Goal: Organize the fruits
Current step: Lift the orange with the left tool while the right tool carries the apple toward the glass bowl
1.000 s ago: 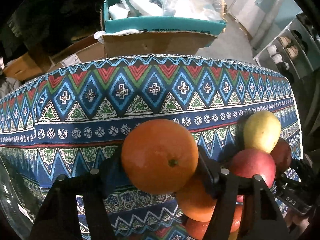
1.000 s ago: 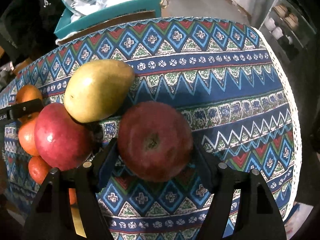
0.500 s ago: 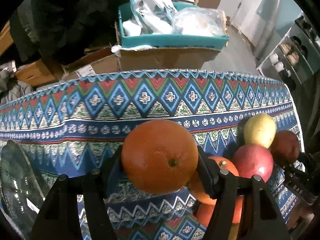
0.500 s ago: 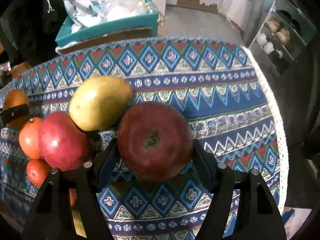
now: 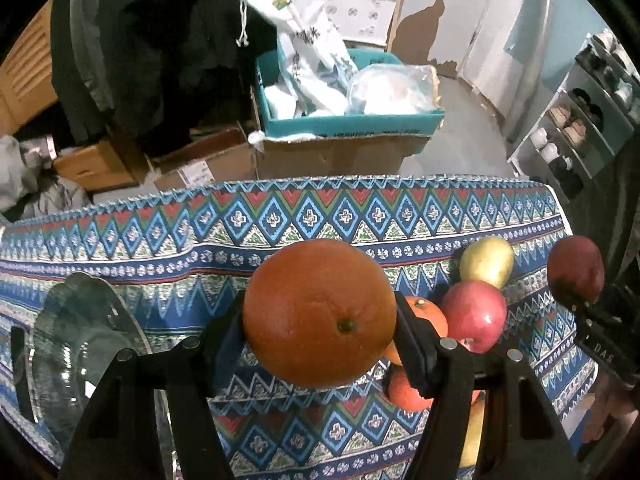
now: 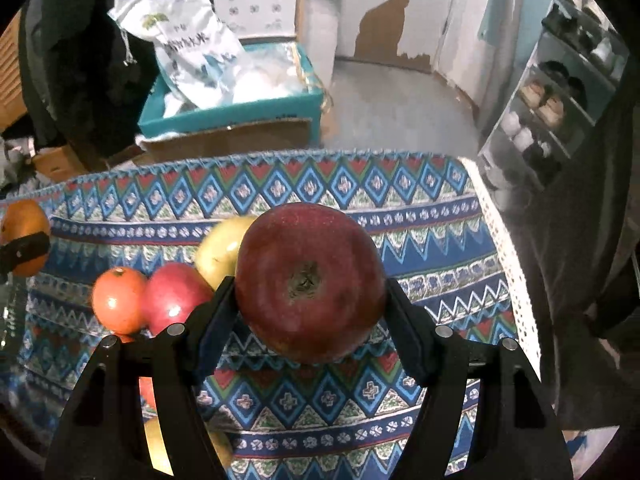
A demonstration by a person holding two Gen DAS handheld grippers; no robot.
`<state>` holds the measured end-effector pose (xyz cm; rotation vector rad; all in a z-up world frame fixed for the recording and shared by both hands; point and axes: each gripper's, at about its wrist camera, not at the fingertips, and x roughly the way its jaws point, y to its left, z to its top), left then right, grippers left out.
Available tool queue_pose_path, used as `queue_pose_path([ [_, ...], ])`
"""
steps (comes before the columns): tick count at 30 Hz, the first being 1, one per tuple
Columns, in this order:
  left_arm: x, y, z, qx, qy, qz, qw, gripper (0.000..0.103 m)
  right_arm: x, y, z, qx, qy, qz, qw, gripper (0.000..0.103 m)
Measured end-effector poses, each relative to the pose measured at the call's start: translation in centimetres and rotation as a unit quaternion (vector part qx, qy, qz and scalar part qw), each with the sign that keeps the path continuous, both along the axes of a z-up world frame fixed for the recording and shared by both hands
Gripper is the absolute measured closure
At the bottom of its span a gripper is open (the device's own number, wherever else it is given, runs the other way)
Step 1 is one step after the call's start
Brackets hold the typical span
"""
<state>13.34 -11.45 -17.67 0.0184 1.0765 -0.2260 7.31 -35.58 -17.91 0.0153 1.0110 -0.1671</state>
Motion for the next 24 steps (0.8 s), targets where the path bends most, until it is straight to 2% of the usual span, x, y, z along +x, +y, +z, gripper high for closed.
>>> queue_pose_path([
  [9,-2.8,0.5,3.6,0.005,-0.044,-0.003,0.9990,0.034,-1.3,1.2,3.2,-0.003,-0.037,0.010,0.999,0.031],
  [24,-6.0,1.8,7.4,0.010,-0.091,0.006,0.9957,0.034,-3.5,3.6,8.6,-0.010,-0.095,0.038,0.995,0.031],
])
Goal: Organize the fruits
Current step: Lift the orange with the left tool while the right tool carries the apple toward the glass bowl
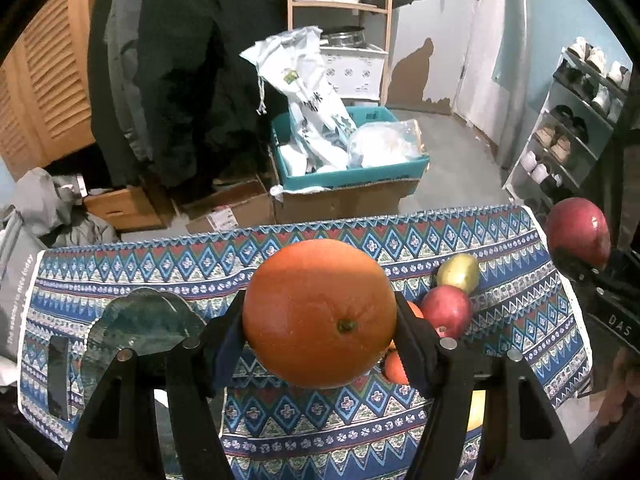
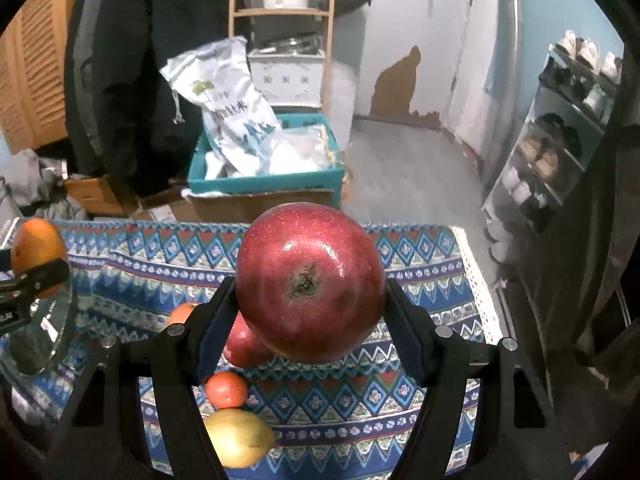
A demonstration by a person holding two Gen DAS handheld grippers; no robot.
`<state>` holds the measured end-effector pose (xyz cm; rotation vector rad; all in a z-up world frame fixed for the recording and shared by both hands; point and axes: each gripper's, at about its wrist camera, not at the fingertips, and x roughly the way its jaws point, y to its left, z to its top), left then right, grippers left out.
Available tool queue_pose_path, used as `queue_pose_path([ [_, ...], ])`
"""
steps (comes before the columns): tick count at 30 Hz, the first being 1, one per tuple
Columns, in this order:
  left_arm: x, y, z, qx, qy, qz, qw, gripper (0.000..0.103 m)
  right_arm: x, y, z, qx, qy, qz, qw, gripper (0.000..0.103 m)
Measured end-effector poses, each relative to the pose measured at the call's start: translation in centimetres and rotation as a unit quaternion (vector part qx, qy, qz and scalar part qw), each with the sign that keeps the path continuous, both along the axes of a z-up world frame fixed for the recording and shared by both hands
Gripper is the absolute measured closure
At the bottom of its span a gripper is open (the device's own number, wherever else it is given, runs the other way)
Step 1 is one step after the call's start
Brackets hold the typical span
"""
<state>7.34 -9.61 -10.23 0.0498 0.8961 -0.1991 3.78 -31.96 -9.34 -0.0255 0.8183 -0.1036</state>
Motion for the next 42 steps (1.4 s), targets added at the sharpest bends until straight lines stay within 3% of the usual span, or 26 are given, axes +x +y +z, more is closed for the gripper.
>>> queue_pose_path([
  [20,-2.2,5.5,3.0,-0.004,-0.043,0.048,0.9979,0.034,-1.1,6.0,4.1,0.002,-0.047,0.065,0.997,0.031],
  [42,-3.1,14.4,2.1,-0.007,-0.034,0.135,0.9903,0.034,2.5,16.3,3.8,0.011,-0.032,0.159,0.987,0.031],
])
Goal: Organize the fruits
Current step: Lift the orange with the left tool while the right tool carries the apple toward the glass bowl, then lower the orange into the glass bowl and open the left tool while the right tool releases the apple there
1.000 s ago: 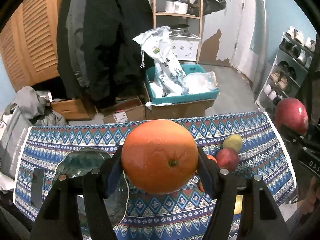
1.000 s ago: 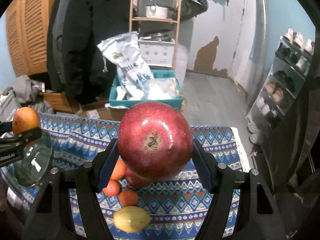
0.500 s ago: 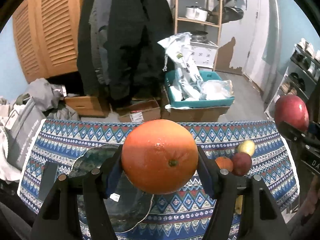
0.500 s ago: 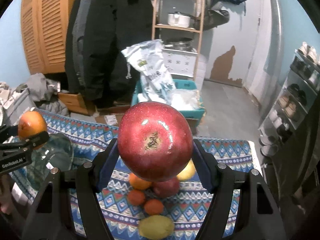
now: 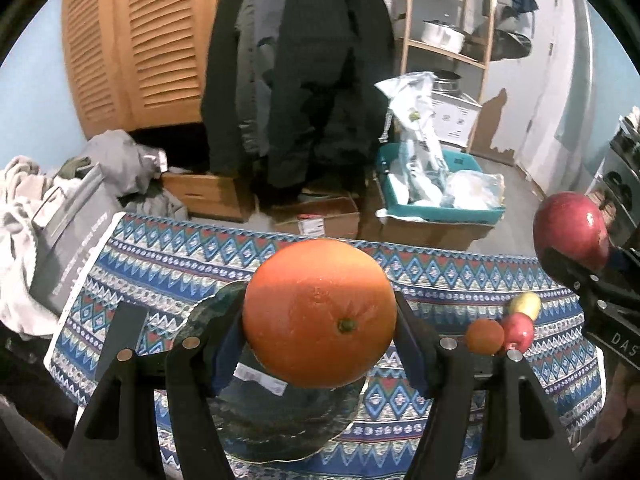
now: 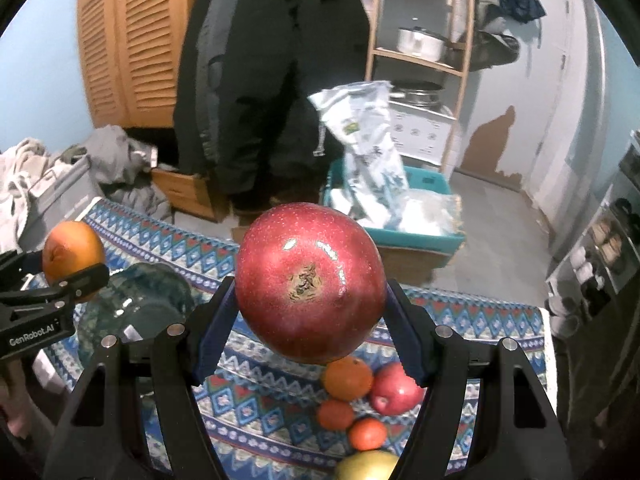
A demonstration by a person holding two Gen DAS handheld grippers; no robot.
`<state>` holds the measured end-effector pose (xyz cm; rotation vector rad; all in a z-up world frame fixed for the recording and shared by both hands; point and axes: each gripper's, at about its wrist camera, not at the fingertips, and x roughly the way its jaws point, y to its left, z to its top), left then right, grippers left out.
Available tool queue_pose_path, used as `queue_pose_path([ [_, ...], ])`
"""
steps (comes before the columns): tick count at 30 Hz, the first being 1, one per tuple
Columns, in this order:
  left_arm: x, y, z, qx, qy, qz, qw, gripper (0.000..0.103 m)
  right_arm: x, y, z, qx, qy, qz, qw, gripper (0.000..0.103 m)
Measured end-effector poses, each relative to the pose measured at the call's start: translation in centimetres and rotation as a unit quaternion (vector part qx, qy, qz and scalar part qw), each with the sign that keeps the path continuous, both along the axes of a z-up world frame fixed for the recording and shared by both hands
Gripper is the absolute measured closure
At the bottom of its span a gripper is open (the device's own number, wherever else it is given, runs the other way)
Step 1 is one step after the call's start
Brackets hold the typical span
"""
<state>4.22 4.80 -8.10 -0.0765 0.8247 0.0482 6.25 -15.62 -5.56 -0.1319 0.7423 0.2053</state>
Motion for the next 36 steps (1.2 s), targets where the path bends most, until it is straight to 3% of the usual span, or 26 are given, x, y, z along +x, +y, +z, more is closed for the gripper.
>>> queue_pose_path([
  [20,-0.8,7.8,-3.6,0.001,0.038,0.076,0.9964,0.034,2.7,10.4,-2.6,-0.010,0.032,0.077,0.996,0.031],
  [36,0.3,11.3,-10.1,0.002,0.123,0.109,0.9863,0.034,5.2,16.7,-9.6,-0.034,0.110,0.117,0.986,0.031],
])
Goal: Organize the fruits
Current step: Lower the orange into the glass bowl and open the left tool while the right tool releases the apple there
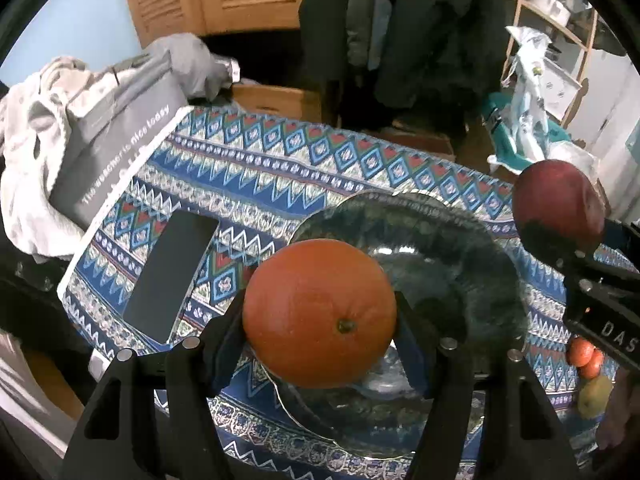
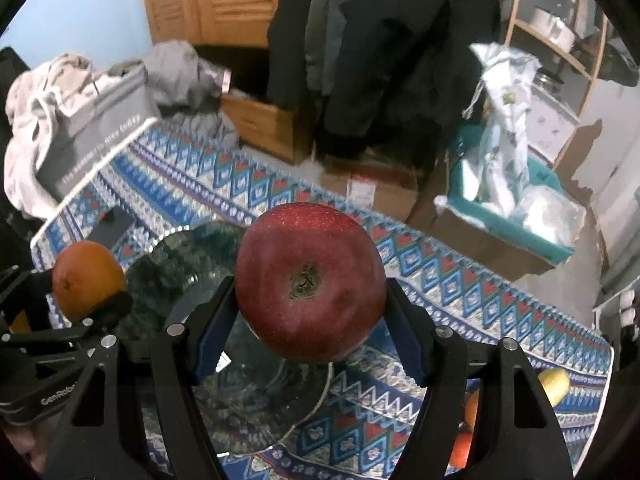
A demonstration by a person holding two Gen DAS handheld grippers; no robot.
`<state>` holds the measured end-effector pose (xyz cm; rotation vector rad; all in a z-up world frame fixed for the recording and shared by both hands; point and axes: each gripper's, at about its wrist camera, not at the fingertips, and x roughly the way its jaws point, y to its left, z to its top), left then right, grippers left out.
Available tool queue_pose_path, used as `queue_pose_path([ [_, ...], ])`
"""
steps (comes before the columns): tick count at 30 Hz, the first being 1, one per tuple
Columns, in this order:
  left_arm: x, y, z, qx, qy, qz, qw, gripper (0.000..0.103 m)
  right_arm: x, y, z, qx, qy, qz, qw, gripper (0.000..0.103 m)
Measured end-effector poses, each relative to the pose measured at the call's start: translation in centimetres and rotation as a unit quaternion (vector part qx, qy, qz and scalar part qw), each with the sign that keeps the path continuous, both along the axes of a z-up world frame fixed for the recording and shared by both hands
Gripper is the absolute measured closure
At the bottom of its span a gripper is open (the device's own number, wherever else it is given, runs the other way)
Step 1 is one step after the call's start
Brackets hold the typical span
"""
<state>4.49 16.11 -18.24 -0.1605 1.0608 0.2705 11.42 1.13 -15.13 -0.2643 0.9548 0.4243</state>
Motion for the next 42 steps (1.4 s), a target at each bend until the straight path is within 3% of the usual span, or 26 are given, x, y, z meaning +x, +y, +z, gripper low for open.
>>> queue_pose_path([
  [17,0.8,0.1,-4.6,-0.009,0.069,0.001,0.9975,0.034,0.5,1.5,-5.5,-0.032,0.065,0.021,0.997,0.031],
  [36,1.1,0.1,-7.3,-0.049,0.126,-0.007,0.9908,0.034,1.0,1.3,-7.3,-0.021,0.114,0.010,0.993,0.031],
  [37,1.1,0.0,-7.2,-0.048,0.126,-0.012,0.9908,0.033,0.9,1.2,-7.1,-0.015,0.112,0.010,0.994,0.031],
  [40,1.0,-0.7,-6.1,-0.022,0.107,-0.022,0.9937,0.018,1.0,1.1,-5.9,-0.002,0.095,0.010,0.995,0.031],
  [42,0.9,-0.8,-5.4,-0.005,0.099,-0.021,0.9948,0.017,1.0,1.1,-5.2,0.000,0.089,0.009,0.996,0.031],
])
